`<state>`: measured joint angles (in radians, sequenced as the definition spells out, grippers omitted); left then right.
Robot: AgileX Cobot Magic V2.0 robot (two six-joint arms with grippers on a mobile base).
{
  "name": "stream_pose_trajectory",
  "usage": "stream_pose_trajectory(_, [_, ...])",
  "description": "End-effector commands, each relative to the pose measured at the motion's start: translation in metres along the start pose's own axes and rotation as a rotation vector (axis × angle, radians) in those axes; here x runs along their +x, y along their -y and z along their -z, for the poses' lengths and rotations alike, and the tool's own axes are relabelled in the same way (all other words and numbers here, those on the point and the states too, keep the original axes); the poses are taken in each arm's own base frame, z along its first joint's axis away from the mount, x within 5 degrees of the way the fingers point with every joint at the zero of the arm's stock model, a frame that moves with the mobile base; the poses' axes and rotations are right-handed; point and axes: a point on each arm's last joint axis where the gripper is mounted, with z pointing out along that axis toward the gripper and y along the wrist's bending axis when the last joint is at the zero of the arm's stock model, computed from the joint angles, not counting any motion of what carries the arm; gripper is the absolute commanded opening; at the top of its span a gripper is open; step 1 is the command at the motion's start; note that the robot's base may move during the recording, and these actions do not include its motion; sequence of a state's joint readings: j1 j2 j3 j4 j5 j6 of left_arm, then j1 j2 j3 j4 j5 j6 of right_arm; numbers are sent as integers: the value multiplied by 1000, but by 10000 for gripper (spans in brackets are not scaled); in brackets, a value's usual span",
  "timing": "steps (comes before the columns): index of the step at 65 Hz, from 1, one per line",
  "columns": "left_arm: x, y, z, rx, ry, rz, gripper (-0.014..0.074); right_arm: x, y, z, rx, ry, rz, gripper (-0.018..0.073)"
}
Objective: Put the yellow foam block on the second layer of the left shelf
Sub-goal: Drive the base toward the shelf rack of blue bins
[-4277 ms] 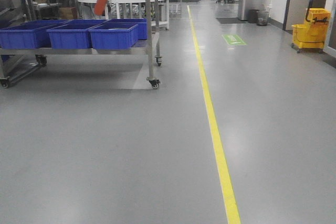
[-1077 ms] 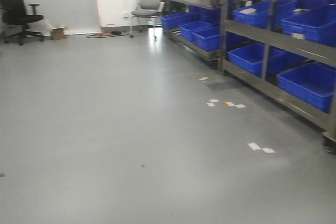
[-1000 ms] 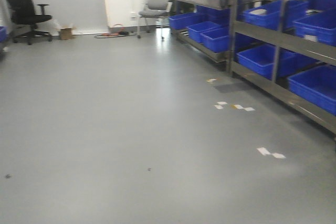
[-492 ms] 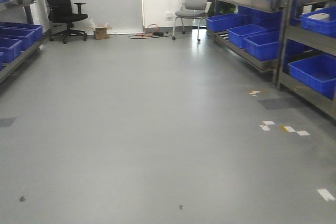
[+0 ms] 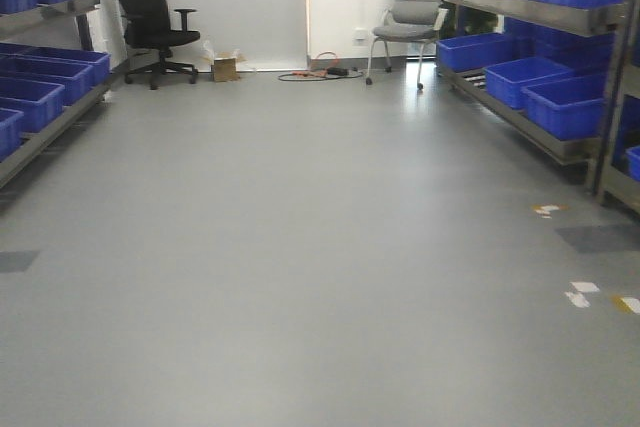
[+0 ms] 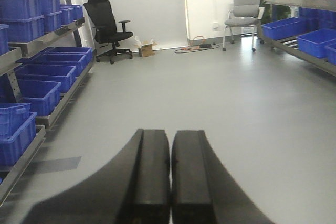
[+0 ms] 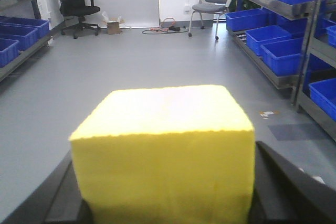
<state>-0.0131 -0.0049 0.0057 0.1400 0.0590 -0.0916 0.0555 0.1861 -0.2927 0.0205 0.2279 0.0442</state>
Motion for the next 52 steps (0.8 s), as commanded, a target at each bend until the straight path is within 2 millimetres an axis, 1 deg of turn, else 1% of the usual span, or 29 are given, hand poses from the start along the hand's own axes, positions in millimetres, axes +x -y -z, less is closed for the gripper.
stream_pose_trajectory(1, [0,1,1,7,77,11,136,-17,0,1,3,110,8,474])
stream_pose_trajectory(52, [0,1,1,7,77,11,136,-17,0,1,3,110,8,474])
